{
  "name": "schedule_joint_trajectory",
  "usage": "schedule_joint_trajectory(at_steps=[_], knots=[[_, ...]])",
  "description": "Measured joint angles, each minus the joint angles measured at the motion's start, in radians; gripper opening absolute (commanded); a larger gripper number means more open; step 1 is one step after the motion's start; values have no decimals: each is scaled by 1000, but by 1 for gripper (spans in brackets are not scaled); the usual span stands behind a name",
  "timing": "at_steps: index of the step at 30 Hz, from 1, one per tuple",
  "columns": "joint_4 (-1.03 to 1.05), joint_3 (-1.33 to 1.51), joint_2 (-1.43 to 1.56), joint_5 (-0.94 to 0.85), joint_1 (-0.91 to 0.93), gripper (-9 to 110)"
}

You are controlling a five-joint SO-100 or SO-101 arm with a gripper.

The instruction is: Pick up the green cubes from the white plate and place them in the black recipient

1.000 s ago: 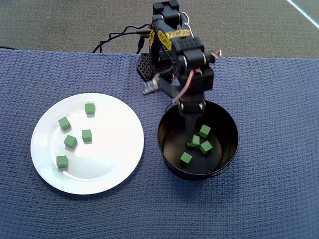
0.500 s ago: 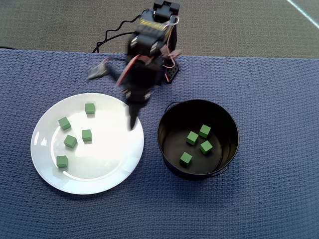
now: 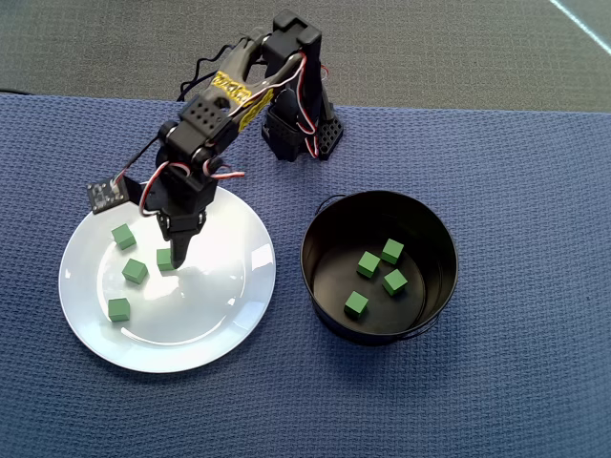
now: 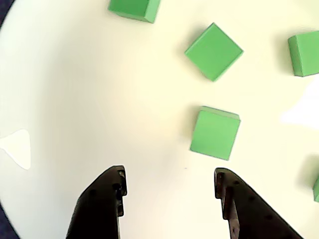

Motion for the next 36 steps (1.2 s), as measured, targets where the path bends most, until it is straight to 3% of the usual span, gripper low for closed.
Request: schedule_joint_trajectory(at_steps=[21,30,36], knots=[[-28,-95,-225,-75,72,20],[-89,-95,-281,-74,72,31],[-91,-95,-284,-74,72,24]])
